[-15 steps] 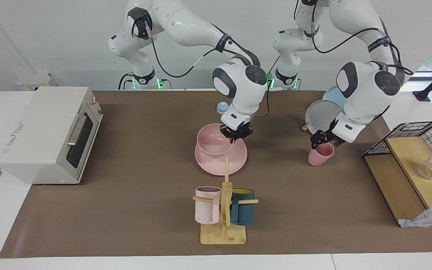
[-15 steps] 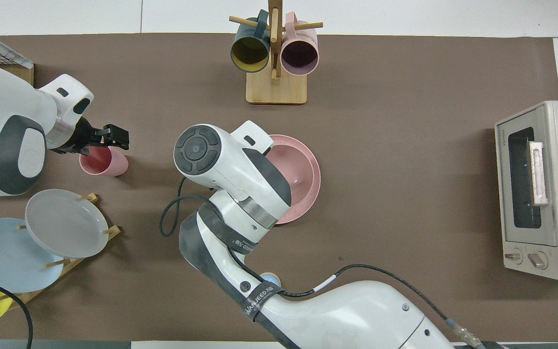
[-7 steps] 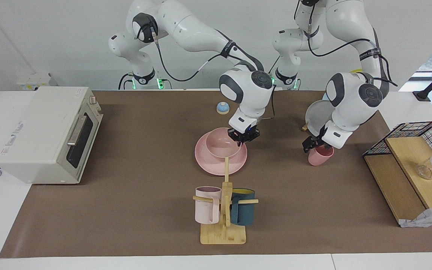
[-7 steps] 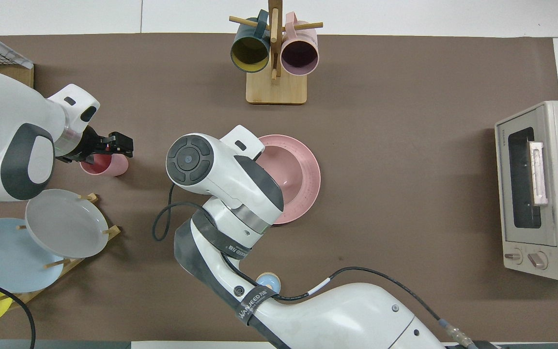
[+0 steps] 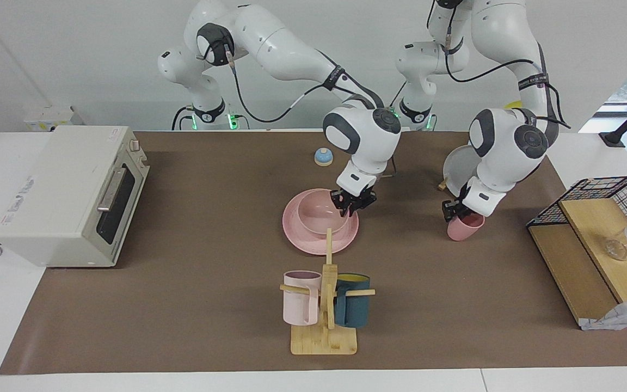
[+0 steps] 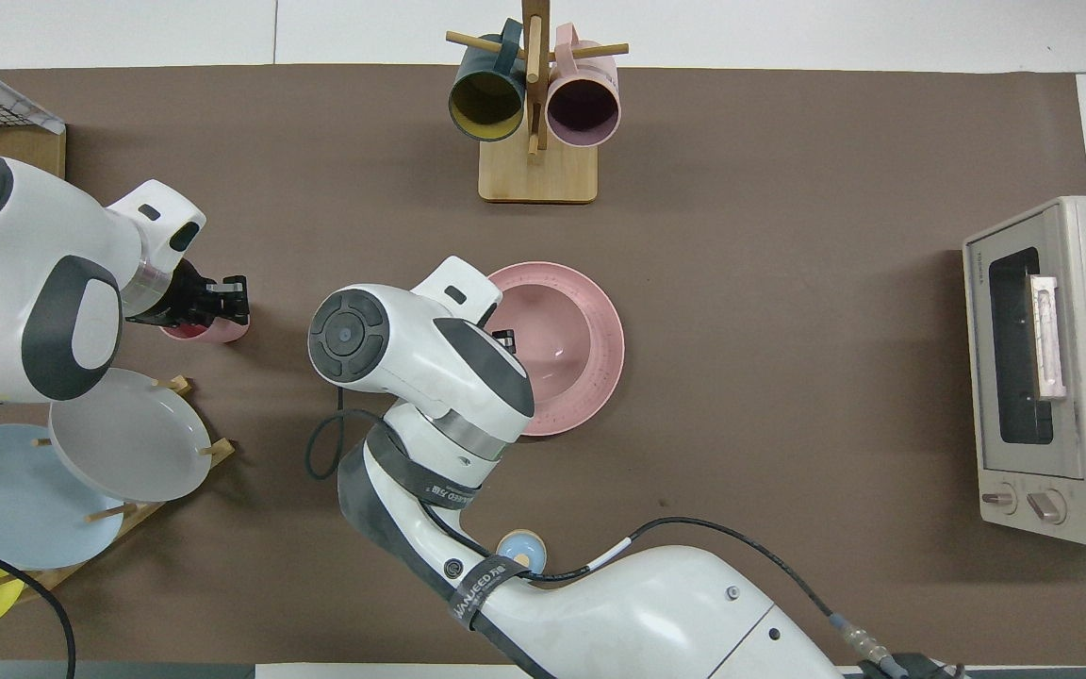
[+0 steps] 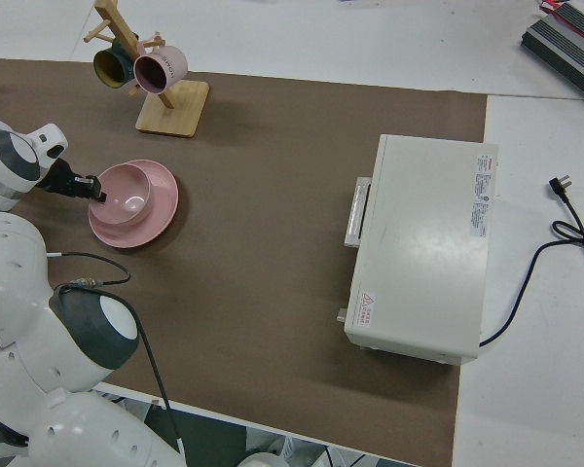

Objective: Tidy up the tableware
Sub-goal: 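Lower the bowl onto the plate while the left gripper grasps the cup, then open the right gripper and withdraw while the left gripper lifts the cup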

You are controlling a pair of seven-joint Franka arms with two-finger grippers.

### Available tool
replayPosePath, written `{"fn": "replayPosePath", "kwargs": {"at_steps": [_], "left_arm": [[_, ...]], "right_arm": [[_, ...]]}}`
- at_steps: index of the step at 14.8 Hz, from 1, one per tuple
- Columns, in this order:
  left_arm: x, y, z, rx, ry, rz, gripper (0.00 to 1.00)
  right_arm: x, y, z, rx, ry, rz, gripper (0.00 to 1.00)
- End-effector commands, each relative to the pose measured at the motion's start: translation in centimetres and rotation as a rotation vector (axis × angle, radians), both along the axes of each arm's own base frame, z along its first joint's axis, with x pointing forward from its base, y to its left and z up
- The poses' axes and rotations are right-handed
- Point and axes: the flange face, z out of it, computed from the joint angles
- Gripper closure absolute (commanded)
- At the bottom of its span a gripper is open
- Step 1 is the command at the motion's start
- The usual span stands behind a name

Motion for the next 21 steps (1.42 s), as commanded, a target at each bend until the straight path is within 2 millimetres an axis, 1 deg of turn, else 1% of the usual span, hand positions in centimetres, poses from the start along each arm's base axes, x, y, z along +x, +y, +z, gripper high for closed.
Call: {"fn": "replayPosePath", "kwargs": {"at_steps": [1,2,3,4,5,6,7,8,9,10,11,12,13,14,15,16,17,18,19,20,21], "left_arm": [[-0.8,0.1,0.7,-0.007,-0.019,0.004,1.00],[-0.6,0.1,0.8,-0.006,-0.023,0.003,1.00],[-0.4,0.0,1.3,-0.005,-0.030,0.001,1.00],[0.0,0.0,1.9,-0.007,-0.038,-0.001,1.00],[0.4,-0.1,3.1,-0.007,-0.035,-0.003,1.00],[0.9,-0.3,5.0,-0.009,-0.027,-0.008,1.00],[1.4,-0.7,7.3,-0.009,-0.010,-0.013,1.00],[1.9,-2.0,10.0,-0.011,-0.002,-0.028,1.00],[2.4,-3.4,11.8,-0.014,0.019,-0.035,1.00],[2.6,-5.1,14.4,-0.011,0.038,-0.017,1.00],[2.8,-7.4,15.5,-0.005,0.073,-0.009,1.00],[2.9,-10.2,16.9,0.002,0.090,-0.005,1.00],[2.9,-13.6,18.3,0.001,0.082,-0.012,1.00],[2.4,-16.8,18.9,-0.002,0.077,-0.022,1.00],[1.7,-19.4,19.0,-0.022,0.073,-0.027,1.00],[0.8,-22.0,19.2,-0.038,0.061,-0.026,1.00],[0.1,-25.2,18.6,-0.049,0.042,-0.009,1.00],[-0.5,-28.4,17.3,-0.053,0.033,0.015,1.00],[-1.3,-30.7,16.4,-0.056,0.030,0.009,1.00],[-2.1,-32.2,16.4,-0.062,0.021,-0.003,1.00],[-2.9,-33.7,15.9,-0.062,0.022,0.000,1.00]], "right_arm": [[1.3,-1.6,2.6,0.021,0.010,-0.035,0.00],[1.7,-2.4,5.1,0.016,0.010,-0.034,0.00],[1.6,-3.4,8.3,0.000,0.019,-0.017,0.00],[2.1,-5.2,10.9,0.002,0.015,-0.017,0.00],[3.3,-8.6,13.4,0.009,0.012,-0.043,0.00],[4.7,-13.5,15.5,0.019,0.014,-0.096,0.00],[5.7,-18.1,17.1,0.056,0.039,-0.129,0.00],[6.4,-22.4,17.7,0.092,0.084,-0.129,0.00],[6.5,-25.9,18.2,0.092,0.111,-0.113,0.00],[6.2,-29.3,18.8,0.085,0.135,-0.089,0.00],[5.9,-32.6,19.5,0.080,0.163,-0.079,0.00],[5.6,-35.9,20.8,0.084,0.181,-0.082,0.00],[4.8,-38.0,22.5,0.085,0.194,-0.057,0.00],[4.1,-39.5,23.7,0.094,0.208,-0.040,0.00],[3.8,-41.9,24.7,0.099,0.215,-0.026,0.00],[3.6,-43.5,24.7,0.104,0.223,-0.002,0.00],[3.0,-45.7,24.5,0.109,0.226,0.012,0.00],[2.6,-47.2,24.1,0.112,0.217,0.015,0.00],[2.0,-49.1,23.3,0.116,0.231,-0.010,0.00],[1.1,-51.3,23.1,0.123,0.236,-0.025,0.00],[0.7,-52.2,22.3,0.130,0.247,0.003,0.00]]}}
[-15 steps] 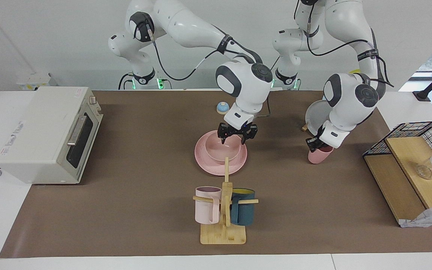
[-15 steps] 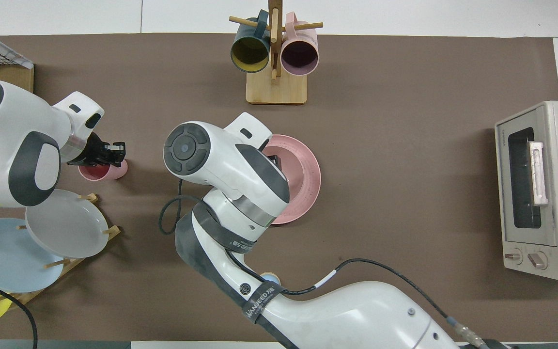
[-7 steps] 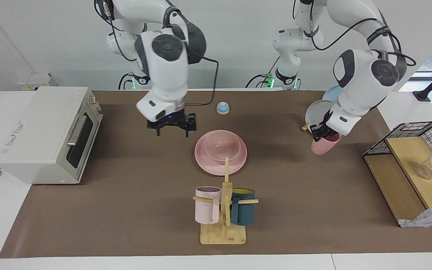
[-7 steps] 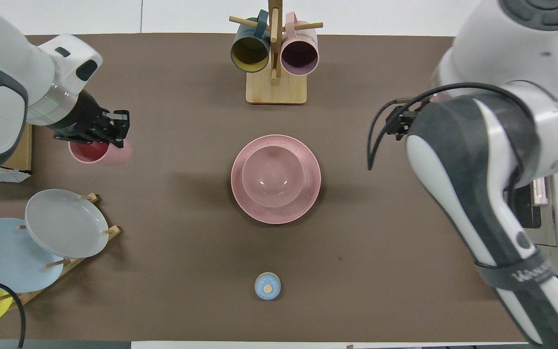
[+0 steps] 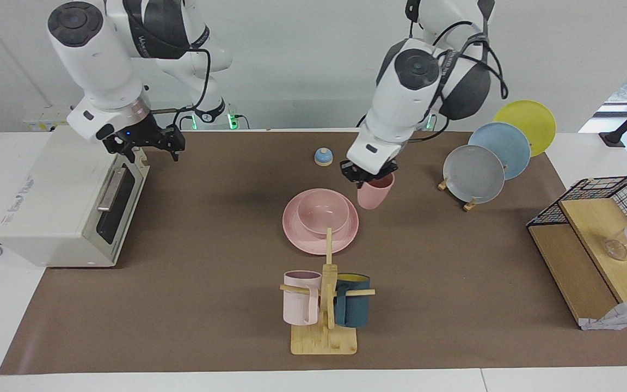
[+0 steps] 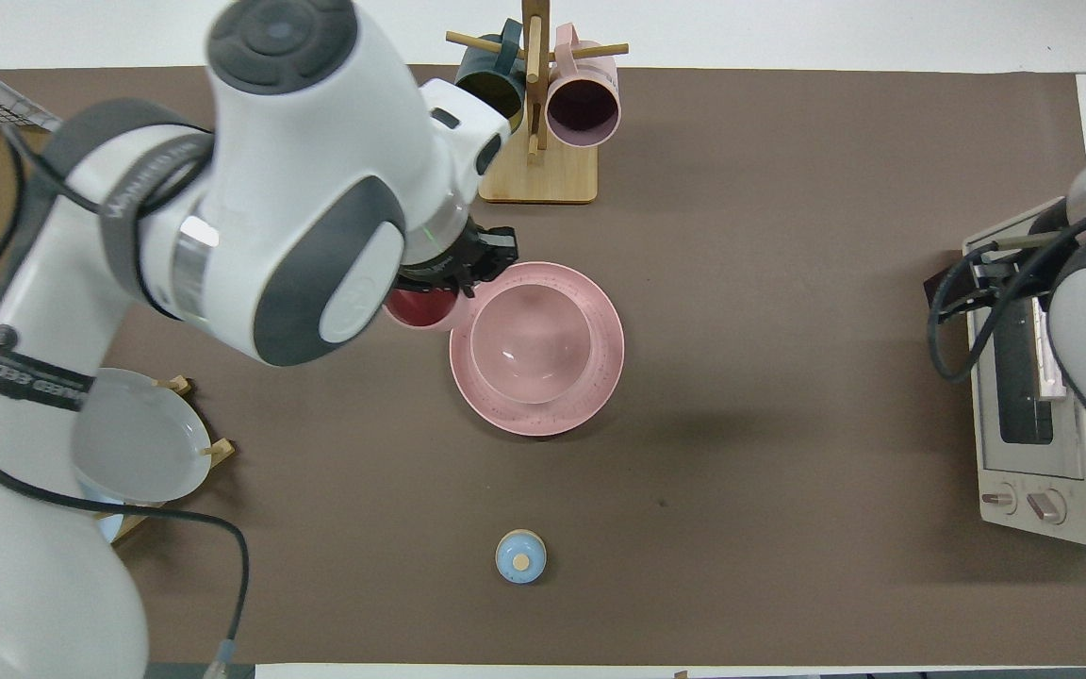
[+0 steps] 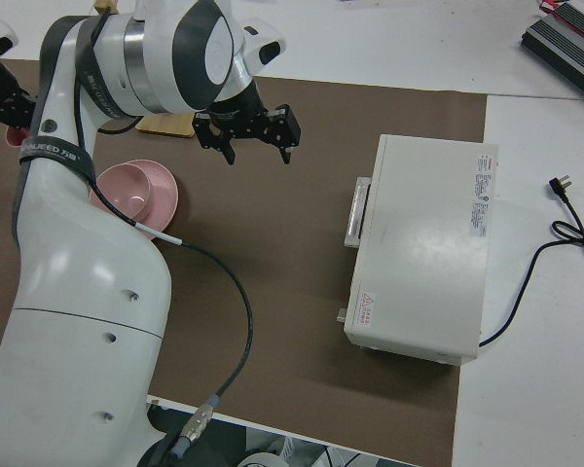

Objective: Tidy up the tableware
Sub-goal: 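Carry the pink cup over the bowl with the left gripper and lower it in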

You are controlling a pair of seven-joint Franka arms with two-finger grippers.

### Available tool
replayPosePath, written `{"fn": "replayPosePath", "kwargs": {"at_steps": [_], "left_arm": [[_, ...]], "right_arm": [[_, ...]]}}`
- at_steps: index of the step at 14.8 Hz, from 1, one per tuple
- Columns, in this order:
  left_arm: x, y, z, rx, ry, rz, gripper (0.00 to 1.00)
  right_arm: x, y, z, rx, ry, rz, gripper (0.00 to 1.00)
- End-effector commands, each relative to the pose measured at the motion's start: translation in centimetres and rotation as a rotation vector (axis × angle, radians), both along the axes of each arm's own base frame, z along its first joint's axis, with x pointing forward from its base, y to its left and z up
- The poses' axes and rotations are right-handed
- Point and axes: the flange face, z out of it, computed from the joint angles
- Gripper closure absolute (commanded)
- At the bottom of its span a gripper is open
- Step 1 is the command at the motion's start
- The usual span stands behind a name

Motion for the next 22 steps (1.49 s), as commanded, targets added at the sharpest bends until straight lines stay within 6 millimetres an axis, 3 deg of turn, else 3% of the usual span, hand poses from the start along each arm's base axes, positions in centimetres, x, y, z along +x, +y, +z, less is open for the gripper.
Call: {"fn": "replayPosePath", "kwargs": {"at_steps": [1,3,5,8,11,14,18,20,22], "left_arm": [[-1.0,-3.8,-1.2,-0.011,-0.001,0.016,1.00],[-2.7,-6.6,-4.4,0.011,0.017,0.001,1.00],[-2.6,-6.8,-5.7,0.006,0.006,0.016,1.00],[-2.6,-7.0,-8.2,0.005,0.001,0.066,1.00],[-2.8,-6.9,-10.1,0.012,0.008,0.070,1.00],[-3.0,-6.7,-12.2,0.008,0.002,0.077,1.00],[-3.1,-6.7,-13.6,0.001,-0.008,0.083,1.00],[-3.1,-6.7,-14.1,-0.003,-0.013,0.084,1.00],[-3.2,-6.7,-14.4,-0.001,-0.014,0.081,1.00]], "right_arm": [[-1.6,-2.7,-1.9,0.040,-0.021,0.046,0.00],[-1.2,-3.3,-2.2,0.034,-0.031,0.016,0.00],[-1.2,-4.5,-2.1,0.033,-0.033,-0.021,0.00],[-1.8,-4.6,-1.0,0.037,-0.052,-0.011,0.00],[-1.9,-6.6,-0.9,0.042,-0.050,-0.004,0.00],[-2.1,-6.9,0.9,0.042,-0.079,-0.021,0.00],[-3.3,-5.7,2.8,0.065,-0.087,-0.025,0.00],[-4.5,-6.1,3.0,0.095,-0.083,-0.041,0.00],[-4.3,-6.9,3.1,0.092,-0.108,-0.059,0.00]]}}
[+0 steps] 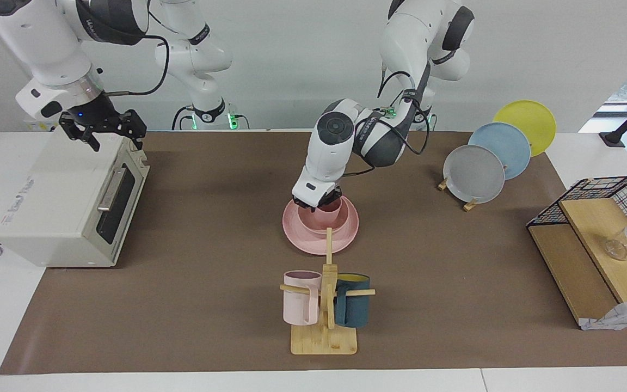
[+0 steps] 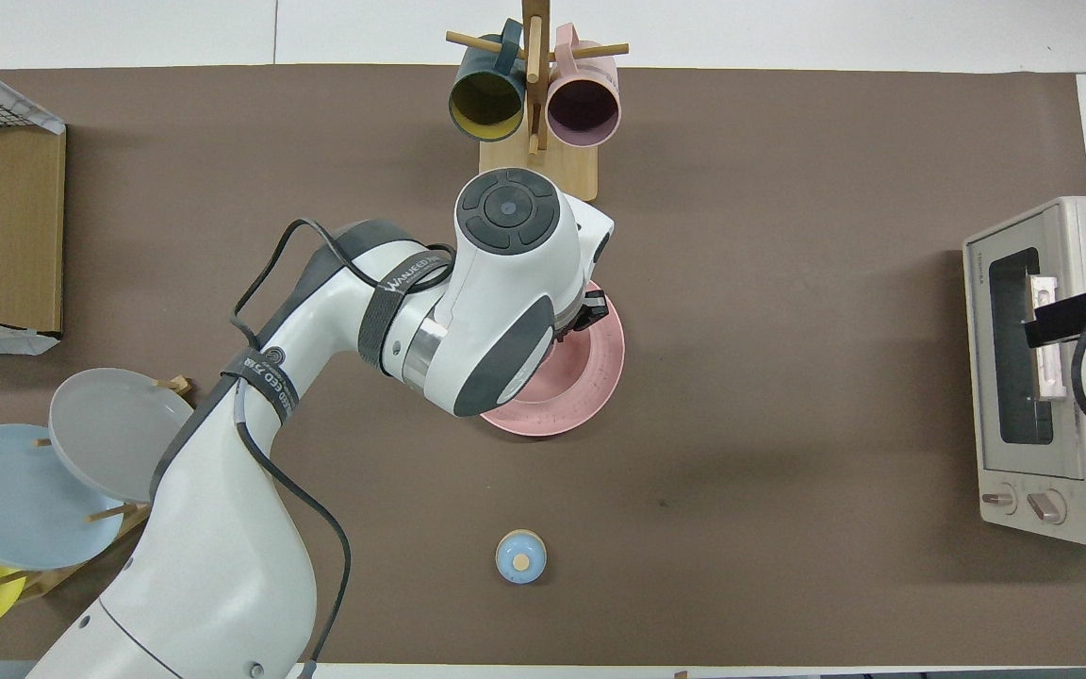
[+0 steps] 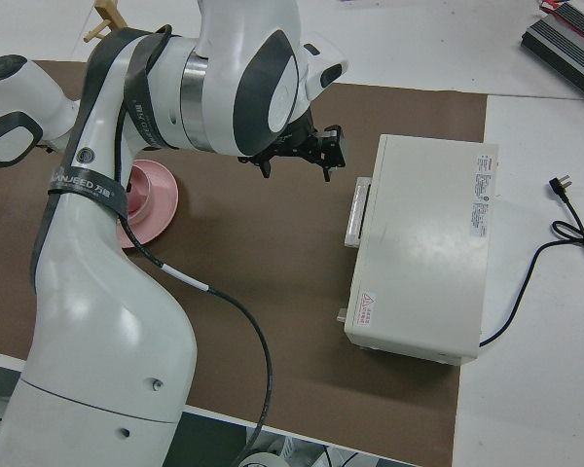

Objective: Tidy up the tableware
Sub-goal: 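Carry the pink cup over the bowl with the left gripper and lower it in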

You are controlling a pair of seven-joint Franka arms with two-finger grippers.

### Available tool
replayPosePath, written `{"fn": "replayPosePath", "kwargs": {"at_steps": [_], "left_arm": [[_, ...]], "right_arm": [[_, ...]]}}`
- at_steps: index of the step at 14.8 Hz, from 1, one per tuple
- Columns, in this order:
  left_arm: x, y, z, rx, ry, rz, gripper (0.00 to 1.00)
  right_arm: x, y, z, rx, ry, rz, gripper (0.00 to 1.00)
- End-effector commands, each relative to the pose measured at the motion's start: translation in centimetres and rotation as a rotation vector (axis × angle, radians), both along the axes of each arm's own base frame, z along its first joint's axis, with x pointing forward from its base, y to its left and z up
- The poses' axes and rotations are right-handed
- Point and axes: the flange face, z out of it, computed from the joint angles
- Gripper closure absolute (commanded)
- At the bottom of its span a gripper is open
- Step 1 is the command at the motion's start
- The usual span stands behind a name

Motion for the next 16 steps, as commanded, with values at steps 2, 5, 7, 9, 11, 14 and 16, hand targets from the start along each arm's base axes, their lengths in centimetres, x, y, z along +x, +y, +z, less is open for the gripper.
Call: {"fn": "replayPosePath", "kwargs": {"at_steps": [2,5,7,9,11,14,16], "left_arm": [[-0.5,0.2,-0.9,-0.019,-0.030,0.017,1.00],[-0.6,0.3,-1.3,-0.019,-0.034,0.020,0.19],[-0.5,0.5,-0.9,-0.011,-0.025,0.020,0.00],[-0.3,1.1,0.8,-0.002,-0.014,0.017,0.00],[-0.1,2.8,4.6,0.001,-0.016,0.024,0.00],[0.7,7.3,10.2,0.001,-0.021,0.067,0.00],[1.2,10.5,13.1,0.012,-0.033,0.087,0.00]], "right_arm": [[-0.5,-0.3,0.2,0.025,-0.026,-0.024,0.00],[-0.1,0.2,0.0,0.022,-0.026,-0.009,0.00],[-0.1,0.5,1.2,0.022,-0.033,-0.009,0.00],[0.0,-0.3,1.6,0.008,-0.046,-0.024,0.00],[-0.2,-0.9,1.3,0.011,-0.040,-0.036,0.00],[-0.1,-0.2,1.6,0.014,-0.039,-0.023,0.00],[0.1,0.5,1.6,0.001,-0.032,-0.010,0.00]]}}
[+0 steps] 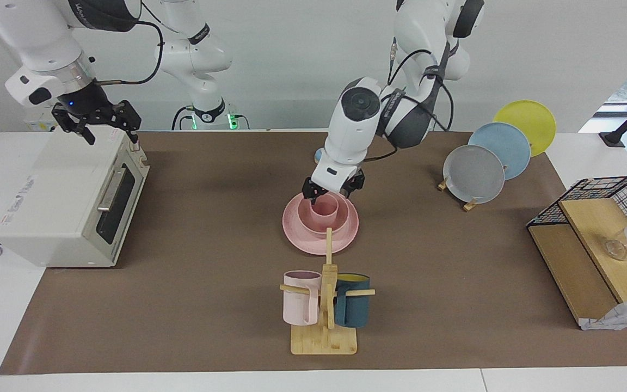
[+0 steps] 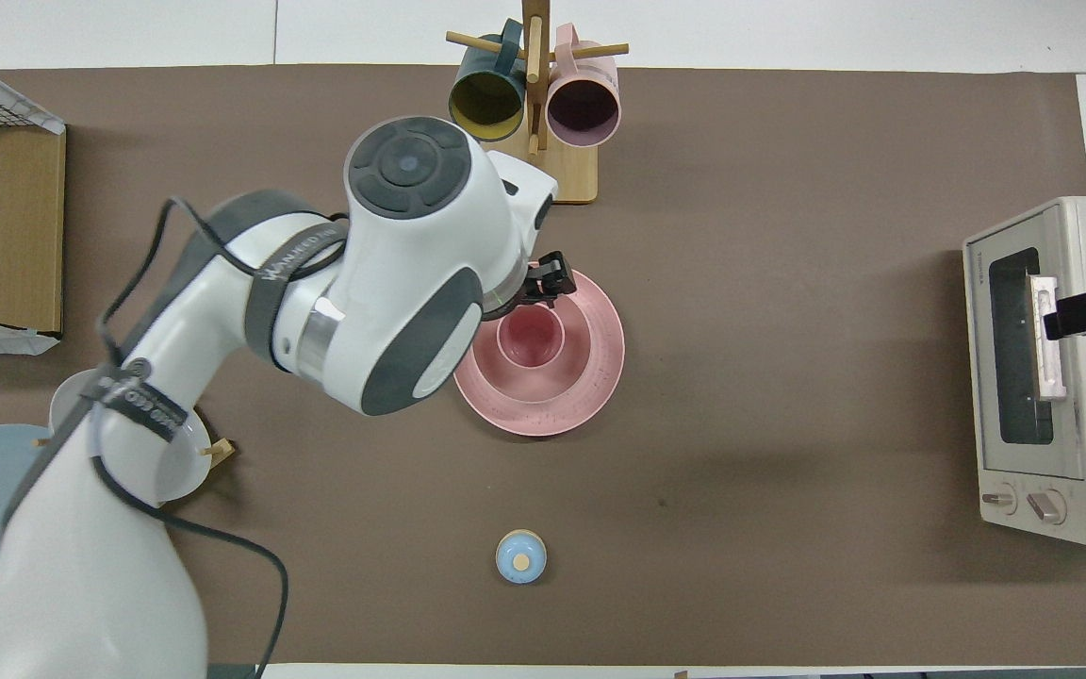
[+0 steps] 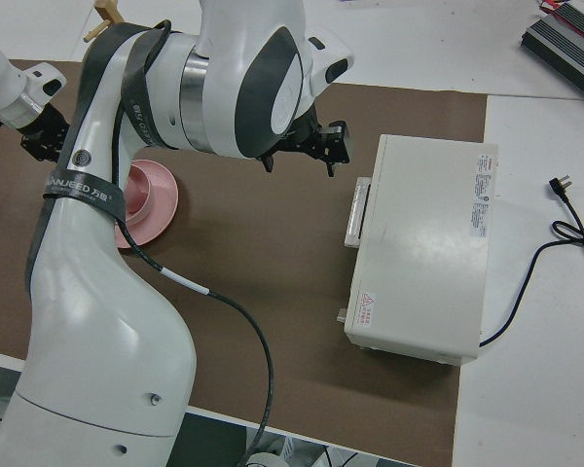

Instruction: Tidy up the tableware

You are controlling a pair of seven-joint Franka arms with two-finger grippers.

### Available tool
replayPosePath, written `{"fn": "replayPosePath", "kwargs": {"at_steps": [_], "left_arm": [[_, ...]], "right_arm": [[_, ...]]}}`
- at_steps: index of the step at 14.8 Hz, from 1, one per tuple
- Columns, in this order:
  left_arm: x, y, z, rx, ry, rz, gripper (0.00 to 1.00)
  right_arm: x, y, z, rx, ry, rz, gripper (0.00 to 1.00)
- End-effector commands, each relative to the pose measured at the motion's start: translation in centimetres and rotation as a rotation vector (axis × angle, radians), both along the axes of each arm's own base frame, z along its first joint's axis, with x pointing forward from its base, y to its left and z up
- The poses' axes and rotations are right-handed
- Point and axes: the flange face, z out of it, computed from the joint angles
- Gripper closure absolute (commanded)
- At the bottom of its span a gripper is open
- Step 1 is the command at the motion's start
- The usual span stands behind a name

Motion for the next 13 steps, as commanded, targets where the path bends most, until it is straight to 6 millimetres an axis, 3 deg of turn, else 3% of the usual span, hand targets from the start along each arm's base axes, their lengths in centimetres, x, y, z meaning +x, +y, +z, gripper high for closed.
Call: {"fn": "replayPosePath", "kwargs": {"at_steps": [1,5,8,10,13], "left_arm": [[0.5,5.7,4.3,0.014,-0.015,-0.004,0.00],[2.5,19.8,9.5,0.018,-0.011,-0.093,0.00],[2.8,28.8,9.7,0.011,0.003,-0.180,0.00],[1.7,31.5,8.8,0.011,0.012,-0.186,0.00],[1.3,32.6,9.2,0.019,-0.026,-0.179,0.00]], "right_arm": [[0.1,1.3,0.5,-0.009,0.001,0.010,0.00],[0.2,1.5,0.7,-0.002,0.013,0.013,0.00],[0.1,1.5,0.6,-0.002,0.014,0.013,0.00],[0.0,1.6,0.5,0.004,0.018,0.014,0.00],[0.0,1.7,0.6,0.006,0.020,0.022,0.00]]}}
